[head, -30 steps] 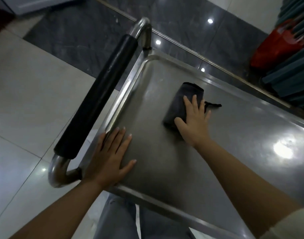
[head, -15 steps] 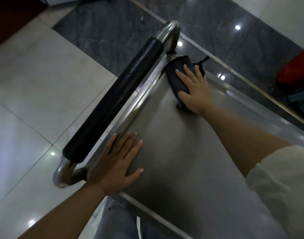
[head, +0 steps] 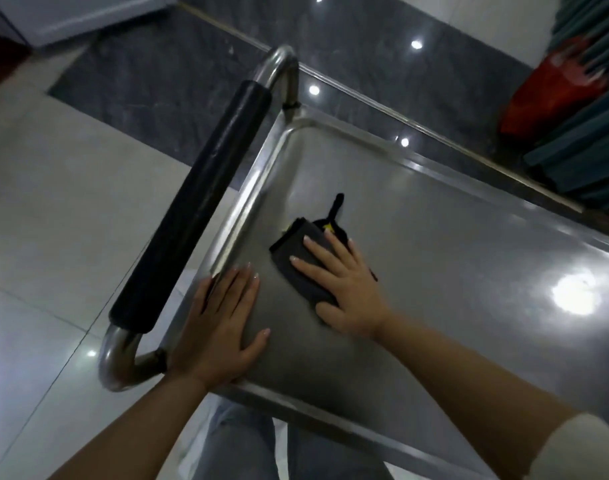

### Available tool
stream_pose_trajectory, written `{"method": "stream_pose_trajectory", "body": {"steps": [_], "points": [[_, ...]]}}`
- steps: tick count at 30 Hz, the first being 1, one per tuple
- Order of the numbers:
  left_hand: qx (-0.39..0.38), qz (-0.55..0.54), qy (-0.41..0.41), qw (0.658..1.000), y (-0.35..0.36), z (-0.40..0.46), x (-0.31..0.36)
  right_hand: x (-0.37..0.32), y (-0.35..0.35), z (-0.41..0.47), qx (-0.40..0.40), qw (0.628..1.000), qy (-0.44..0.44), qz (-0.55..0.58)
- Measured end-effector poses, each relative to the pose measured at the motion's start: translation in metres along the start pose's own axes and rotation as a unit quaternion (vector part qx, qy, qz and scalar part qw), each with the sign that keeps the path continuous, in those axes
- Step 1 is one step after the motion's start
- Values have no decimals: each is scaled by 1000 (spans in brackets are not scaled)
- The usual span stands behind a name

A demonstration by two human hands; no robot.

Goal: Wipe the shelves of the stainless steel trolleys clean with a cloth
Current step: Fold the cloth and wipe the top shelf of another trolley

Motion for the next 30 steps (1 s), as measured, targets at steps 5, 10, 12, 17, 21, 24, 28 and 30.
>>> {"method": "stream_pose_trajectory", "body": {"steps": [5,10,12,17,21,24,28,30], "points": [[-4,15,11,1000,-2,-3,-2,-25,23,-84,39,994,103,22],[-5,18,15,1000,-3,-3,0,-7,8,-159,122,958,255,41],[1,14,20,1000,-3,-2,1,9,-1,-176,158,920,356,46],[20,20,28,999,-8,-4,5,11,12,-154,215,772,596,47],[25,27,27,999,-9,-4,6,-31,30,-91,183,842,508,1],[31,29,27,999,-10,-4,6,-75,47,-55,121,946,300,-20],[28,53,36,998,-10,-4,11,-81,54,-68,57,981,185,-31],[19,75,39,996,-8,-4,15,-69,51,-93,57,978,197,-34]]}}
Point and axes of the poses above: each hand's wrist, its own z-axis towards the middle knuckle, its own y-axis out of the palm, x = y × z, the point moved 9 cm from there along z, towards the middle knuckle, and after that the axes turned 3 degrees about -y, right-handed, at the moved point
